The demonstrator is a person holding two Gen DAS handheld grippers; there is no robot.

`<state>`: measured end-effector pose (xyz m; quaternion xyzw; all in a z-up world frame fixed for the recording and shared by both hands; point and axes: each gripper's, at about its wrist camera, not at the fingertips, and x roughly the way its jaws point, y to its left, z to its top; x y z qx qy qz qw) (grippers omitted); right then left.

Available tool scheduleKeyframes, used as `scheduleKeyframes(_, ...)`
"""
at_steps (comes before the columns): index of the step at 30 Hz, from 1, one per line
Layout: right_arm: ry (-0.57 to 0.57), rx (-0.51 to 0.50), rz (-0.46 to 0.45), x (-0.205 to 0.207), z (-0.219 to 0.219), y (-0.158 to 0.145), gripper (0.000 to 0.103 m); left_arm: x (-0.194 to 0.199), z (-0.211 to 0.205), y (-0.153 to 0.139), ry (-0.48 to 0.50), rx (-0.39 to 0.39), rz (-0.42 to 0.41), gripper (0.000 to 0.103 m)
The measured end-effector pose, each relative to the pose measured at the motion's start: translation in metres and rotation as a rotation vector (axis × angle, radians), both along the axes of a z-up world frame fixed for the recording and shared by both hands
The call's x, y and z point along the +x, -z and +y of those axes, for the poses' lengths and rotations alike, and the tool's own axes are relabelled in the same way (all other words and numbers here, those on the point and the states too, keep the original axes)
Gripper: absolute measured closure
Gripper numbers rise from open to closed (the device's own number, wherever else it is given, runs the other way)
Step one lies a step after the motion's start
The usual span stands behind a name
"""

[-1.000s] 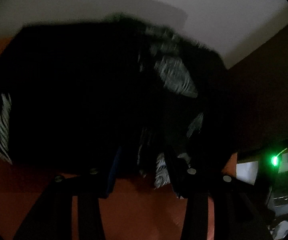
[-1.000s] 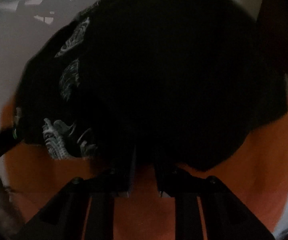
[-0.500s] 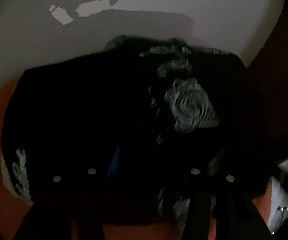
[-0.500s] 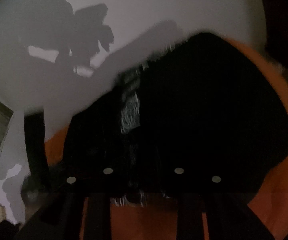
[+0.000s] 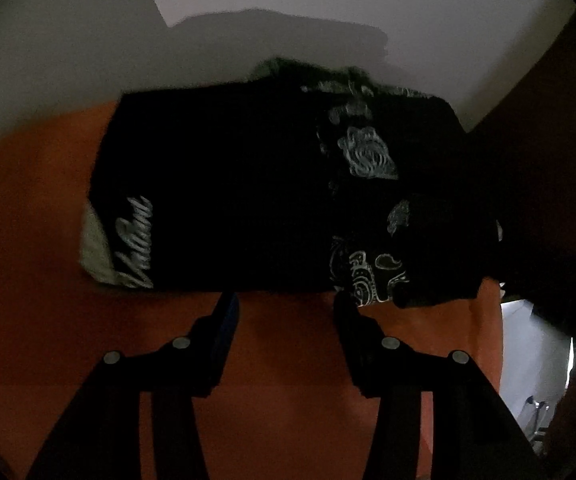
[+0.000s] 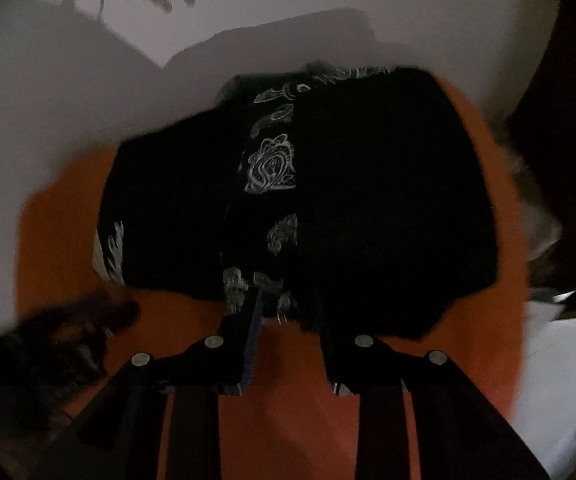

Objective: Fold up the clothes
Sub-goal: 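Open both grippers to release the bundle on the stack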

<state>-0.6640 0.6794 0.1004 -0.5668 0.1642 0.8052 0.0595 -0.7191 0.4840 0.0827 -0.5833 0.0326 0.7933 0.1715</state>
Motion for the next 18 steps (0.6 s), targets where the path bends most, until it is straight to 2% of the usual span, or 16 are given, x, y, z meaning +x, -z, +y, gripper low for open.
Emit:
scheduleKeyframes(1,-0.003,0.014,-0.010,0.004,-0.007,-0.009,0.075,-0.003,-0.005,-0.012,-0.009,0.006,0.003,0.051)
scheduleKeyframes(2,-0.007,0.028,-0.021,0.007,-0.014,-0.019,0.068,-0.006,-0.010,-0.024,-0.018,0.012,0.007,0.050)
scheduleKeyframes(3,-0.003,0.036,-0.026,0.010,-0.020,-0.028,0.053,-0.006,-0.016,-0.036,-0.026,0.017,0.016,0.046)
scheduleKeyframes(4,0.009,0.035,-0.020,0.011,-0.026,-0.036,0.045,-0.004,-0.022,-0.046,-0.032,0.019,0.029,0.044)
scheduleKeyframes(6,0.022,0.029,0.020,0.014,-0.039,-0.052,0.041,0.000,-0.035,-0.063,-0.042,0.022,0.045,0.035)
scheduleKeyframes(8,0.021,0.023,0.031,0.017,-0.053,-0.062,0.036,0.005,-0.047,-0.076,-0.047,0.021,0.049,0.031)
scheduleKeyframes(13,0.010,0.002,0.047,0.040,-0.083,-0.080,0.034,0.031,-0.076,-0.103,-0.076,0.033,0.088,0.030)
scheduleKeyframes(15,0.021,0.006,0.048,0.064,-0.096,-0.087,0.028,0.049,-0.089,-0.116,-0.083,0.035,0.114,0.030)
scheduleKeyframes(18,0.060,0.014,0.058,0.107,-0.111,-0.099,0.028,0.087,-0.106,-0.139,-0.056,0.045,0.140,0.030)
